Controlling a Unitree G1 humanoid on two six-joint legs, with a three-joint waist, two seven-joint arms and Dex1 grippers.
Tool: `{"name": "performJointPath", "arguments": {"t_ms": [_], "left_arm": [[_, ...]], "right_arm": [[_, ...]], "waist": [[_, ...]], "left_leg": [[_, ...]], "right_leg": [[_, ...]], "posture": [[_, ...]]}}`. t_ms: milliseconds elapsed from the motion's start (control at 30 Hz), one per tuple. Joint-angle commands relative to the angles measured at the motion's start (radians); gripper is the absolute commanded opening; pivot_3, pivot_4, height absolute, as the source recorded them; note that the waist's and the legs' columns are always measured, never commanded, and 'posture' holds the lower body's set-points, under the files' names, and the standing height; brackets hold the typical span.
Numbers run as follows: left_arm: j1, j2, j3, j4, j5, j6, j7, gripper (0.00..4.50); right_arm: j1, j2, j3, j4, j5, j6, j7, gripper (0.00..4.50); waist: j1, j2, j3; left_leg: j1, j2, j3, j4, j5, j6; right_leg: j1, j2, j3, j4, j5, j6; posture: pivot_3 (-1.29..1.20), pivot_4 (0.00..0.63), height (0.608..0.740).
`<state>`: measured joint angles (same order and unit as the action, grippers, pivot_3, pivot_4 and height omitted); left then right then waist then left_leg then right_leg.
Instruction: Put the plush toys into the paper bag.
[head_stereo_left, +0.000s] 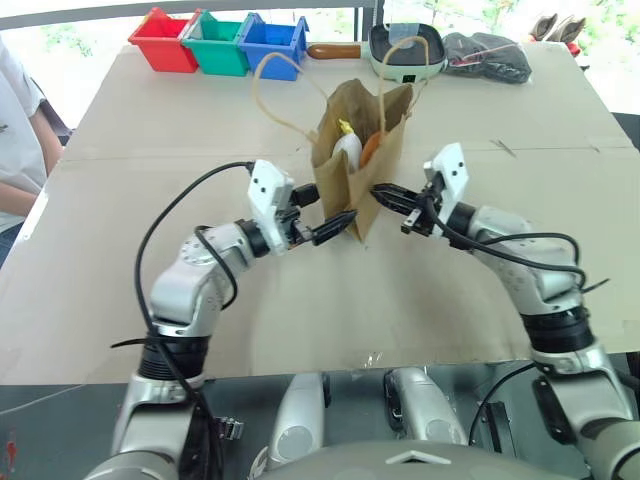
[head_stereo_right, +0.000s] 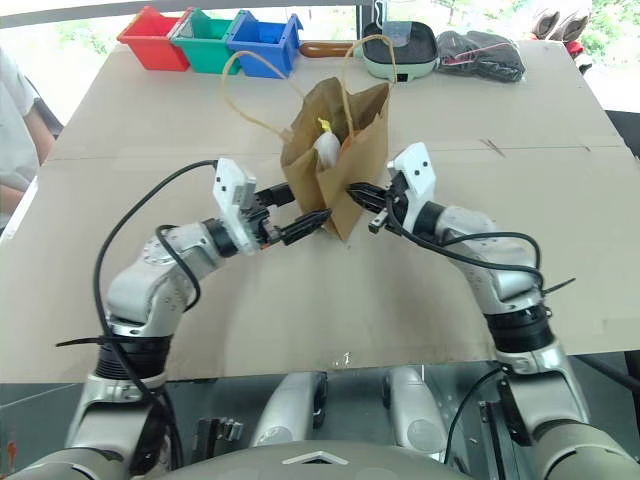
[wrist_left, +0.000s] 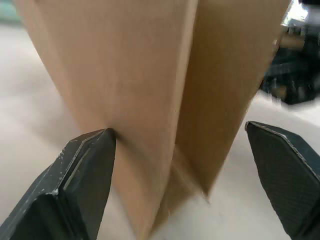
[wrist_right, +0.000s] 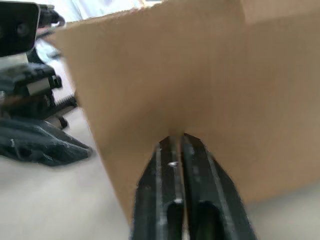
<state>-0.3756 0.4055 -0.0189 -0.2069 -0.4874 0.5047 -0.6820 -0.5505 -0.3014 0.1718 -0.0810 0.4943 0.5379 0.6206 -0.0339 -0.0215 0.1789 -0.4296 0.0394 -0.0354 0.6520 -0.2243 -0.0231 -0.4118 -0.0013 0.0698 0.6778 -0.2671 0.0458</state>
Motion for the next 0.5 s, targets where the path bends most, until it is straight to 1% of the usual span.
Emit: {"name": "performJointPath", "arguments": {"t_ms": [33,100,167,200,233,267,300,333,433,467,500], "left_arm": [[-0.01,-0.054,-0.015,-0.045,0.082,-0.048,0.121,4.5],[-0.017,-0.074,-0.023,-0.029,0.126,-0.067,0.16,4.5],[-0.024,-0.11,-0.023,-0.016,0.131,-0.073,0.186,4.5],[-0.03,-0.143,-0.01,0.0,0.117,-0.064,0.212,4.24],[-0.034,-0.161,-0.012,0.015,0.12,-0.066,0.22,3.89],[-0.037,-0.167,-0.021,0.028,0.135,-0.081,0.217,3.46],[-0.042,-0.176,-0.022,0.047,0.144,-0.096,0.218,3.23],[-0.044,-0.179,-0.023,0.058,0.152,-0.108,0.216,2.87],[-0.064,-0.18,-0.029,0.108,0.17,-0.157,0.192,1.94],[-0.079,-0.174,-0.028,0.136,0.176,-0.176,0.178,1.39],[-0.097,-0.168,-0.023,0.167,0.177,-0.193,0.162,1.29]], "right_arm": [[-0.024,0.057,0.036,0.079,-0.059,-0.106,0.041,0.05],[-0.023,0.079,0.033,0.116,-0.077,-0.132,0.052,0.05],[-0.016,0.092,0.033,0.142,-0.096,-0.153,0.062,0.05],[-0.007,0.093,0.034,0.147,-0.108,-0.161,0.066,0.01],[0.003,0.09,0.033,0.143,-0.114,-0.165,0.071,0.0],[0.014,0.086,0.029,0.133,-0.119,-0.167,0.074,0.0],[0.03,0.075,0.02,0.109,-0.124,-0.167,0.07,0.0],[0.04,0.069,0.013,0.092,-0.128,-0.167,0.066,0.0],[0.106,0.023,-0.02,-0.031,-0.111,-0.131,0.057,0.0],[0.151,-0.016,-0.029,-0.102,-0.11,-0.11,0.059,0.0],[0.203,-0.057,-0.042,-0.176,-0.112,-0.085,0.058,0.0]], "waist": [[-0.001,0.0,0.0],[-0.001,0.0,0.0],[-0.001,0.0,0.0],[0.0,0.0,0.0],[0.003,0.0,0.0],[0.003,0.0,0.0],[0.004,0.0,0.0],[0.005,0.0,0.0],[0.007,0.0,0.0],[0.008,0.0,0.0],[0.012,0.0,0.0]], "left_leg": [[0.0,0.0,0.0,0.0,0.0,0.0],[0.001,0.0,0.0,0.0,0.0,0.0],[0.001,0.0,0.0,0.0,0.0,0.0],[0.001,0.0,0.0,0.0,0.0,0.0],[0.001,0.0,0.0,0.0,0.0,0.0],[0.0,-0.001,0.0,0.001,0.0,0.0],[0.0,-0.001,0.0,0.001,0.0,0.0],[0.0,-0.001,0.0,0.001,0.0,0.0],[0.0,-0.001,0.0,0.001,0.0,0.0],[0.0,-0.001,0.0,0.001,0.0,0.0],[0.0,-0.001,0.0,0.001,0.0,0.0]], "right_leg": [[0.0,0.0,0.0,0.0,0.0,0.0],[0.0,0.0,0.0,0.001,0.0,0.0],[0.0,0.0,0.0,0.001,0.0,0.0],[0.0,0.0,0.0,0.001,0.0,0.0],[0.0,0.0,0.0,0.001,0.0,0.0],[0.0,-0.001,0.0,0.001,0.0,0.0],[0.0,-0.001,0.0,0.001,0.0,0.0],[0.0,-0.001,0.0,0.001,0.0,0.0],[0.0,-0.001,-0.001,0.001,0.0,0.0],[0.0,-0.001,-0.001,0.001,0.0,0.0],[0.0,-0.001,-0.001,0.001,0.0,0.0]], "posture": [[0.0,0.15,0.74],[0.0,0.15,0.74],[0.0,0.15,0.74],[0.0,0.15,0.74],[0.0,0.15,0.74],[0.0,0.15,0.74],[0.0,0.15,0.74],[0.0,0.15,0.74],[0.0,0.15,0.74],[0.0,0.15,0.74],[0.0,0.15,0.74]]}}
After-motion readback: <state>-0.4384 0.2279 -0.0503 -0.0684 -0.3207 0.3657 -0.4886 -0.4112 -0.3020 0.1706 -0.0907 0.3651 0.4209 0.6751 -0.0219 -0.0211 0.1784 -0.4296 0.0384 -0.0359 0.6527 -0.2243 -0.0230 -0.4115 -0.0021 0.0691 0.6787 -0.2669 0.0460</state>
